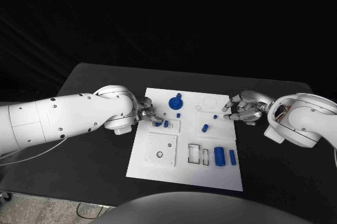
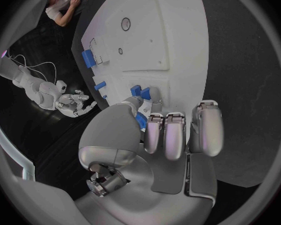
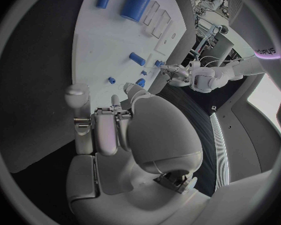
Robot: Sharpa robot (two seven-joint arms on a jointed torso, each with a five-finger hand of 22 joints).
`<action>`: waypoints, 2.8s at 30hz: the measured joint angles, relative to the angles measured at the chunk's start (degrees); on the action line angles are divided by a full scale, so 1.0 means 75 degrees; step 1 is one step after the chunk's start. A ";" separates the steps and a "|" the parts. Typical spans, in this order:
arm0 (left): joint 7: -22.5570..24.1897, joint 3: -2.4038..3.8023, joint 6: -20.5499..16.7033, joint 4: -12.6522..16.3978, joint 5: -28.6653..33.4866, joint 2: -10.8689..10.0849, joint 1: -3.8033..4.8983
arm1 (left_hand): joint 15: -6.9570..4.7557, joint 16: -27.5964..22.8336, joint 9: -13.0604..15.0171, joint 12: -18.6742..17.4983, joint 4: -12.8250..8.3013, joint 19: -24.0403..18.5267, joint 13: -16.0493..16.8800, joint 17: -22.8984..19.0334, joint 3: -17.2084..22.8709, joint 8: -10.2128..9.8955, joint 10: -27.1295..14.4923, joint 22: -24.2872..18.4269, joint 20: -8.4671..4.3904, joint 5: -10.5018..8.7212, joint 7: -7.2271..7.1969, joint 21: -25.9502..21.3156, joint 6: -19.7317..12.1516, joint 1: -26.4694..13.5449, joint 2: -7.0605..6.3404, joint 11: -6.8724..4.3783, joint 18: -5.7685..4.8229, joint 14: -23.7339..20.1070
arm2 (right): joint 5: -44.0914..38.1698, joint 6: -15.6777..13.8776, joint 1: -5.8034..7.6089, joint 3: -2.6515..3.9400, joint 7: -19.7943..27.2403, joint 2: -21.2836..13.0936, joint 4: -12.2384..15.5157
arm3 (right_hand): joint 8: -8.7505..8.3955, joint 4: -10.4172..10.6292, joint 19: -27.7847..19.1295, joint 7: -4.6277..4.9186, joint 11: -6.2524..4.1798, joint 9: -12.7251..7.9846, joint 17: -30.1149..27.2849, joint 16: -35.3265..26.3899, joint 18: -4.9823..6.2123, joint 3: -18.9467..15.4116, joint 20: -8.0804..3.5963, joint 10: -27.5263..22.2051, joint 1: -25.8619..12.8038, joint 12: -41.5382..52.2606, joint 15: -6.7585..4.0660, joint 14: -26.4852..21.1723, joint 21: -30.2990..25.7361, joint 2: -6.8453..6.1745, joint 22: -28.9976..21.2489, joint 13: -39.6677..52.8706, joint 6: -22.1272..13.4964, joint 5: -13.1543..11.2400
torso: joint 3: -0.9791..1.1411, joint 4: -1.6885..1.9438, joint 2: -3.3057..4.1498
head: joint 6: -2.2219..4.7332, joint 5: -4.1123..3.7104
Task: Assemble the parts on the task board
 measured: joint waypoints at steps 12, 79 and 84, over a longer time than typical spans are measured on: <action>0.0059 0.0012 -0.0016 0.0000 -0.0004 -0.0011 0.0005 | -0.0055 0.0000 0.0001 0.0000 -0.0251 0.0029 0.0000 -0.0001 0.0253 0.0040 0.0000 -0.0001 -0.0029 0.0713 0.0045 -0.0028 -0.0120 0.0220 -0.0063 0.0000 -0.0001 -0.0001 | 0.0004 0.0020 -0.0003 0.0000 -0.0006 -0.0004 0.0000 | 0.0000 0.0000 0.0000 0.0000 0.0013 -0.0006 0.0000 0.0000 0.0000 0.0000 0.0000 -0.0013 0.0000 -0.0031 0.0000 0.0000 0.0000 0.0000 -0.0001 0.0000 0.0000 0.0000 | -0.0004 -0.0009 0.0004 | 0.0000 0.0030; 0.0345 0.0035 -0.0208 0.0421 -0.0123 -0.0486 0.0017 | -0.0055 0.0000 -0.0184 0.0000 0.0256 0.0056 0.0000 -0.0003 0.0734 0.0181 0.0000 0.0001 0.0000 -0.0725 0.0014 -0.0054 0.0089 -0.0296 -0.0351 0.0000 -0.0001 -0.0001 | 0.0078 0.0059 -0.0036 0.0000 -0.0018 -0.0009 -0.0059 | 0.0000 -0.0021 0.0000 0.0027 0.0027 -0.0017 0.0003 0.0000 0.0000 0.0021 0.0000 -0.0027 -0.0002 -0.0031 0.0000 0.0000 -0.0054 -0.0002 0.0000 -0.0001 0.0027 -0.0001 | -0.0001 -0.0008 0.0004 | 0.0000 0.0046; 0.0202 0.0032 -0.0106 0.0432 -0.0132 -0.0463 0.0016 | -0.0055 0.0000 0.0079 0.0000 0.0510 0.0099 0.0000 -0.0003 0.0366 0.0491 0.0028 0.0001 -0.0043 -0.1614 -0.0038 -0.0053 0.0219 -0.0345 -0.0309 -0.0027 0.0000 -0.0001 | 0.0079 0.0062 -0.0037 0.0000 -0.0018 -0.0010 -0.0057 | 0.0000 -0.0021 0.0000 0.0027 0.0027 -0.0017 0.0003 0.0000 0.0000 0.0021 0.0000 -0.0027 -0.0002 -0.0030 0.0000 0.0000 -0.0054 -0.0002 0.0000 -0.0001 0.0027 -0.0001 | -0.0001 -0.0006 0.0007 | 0.0000 0.0051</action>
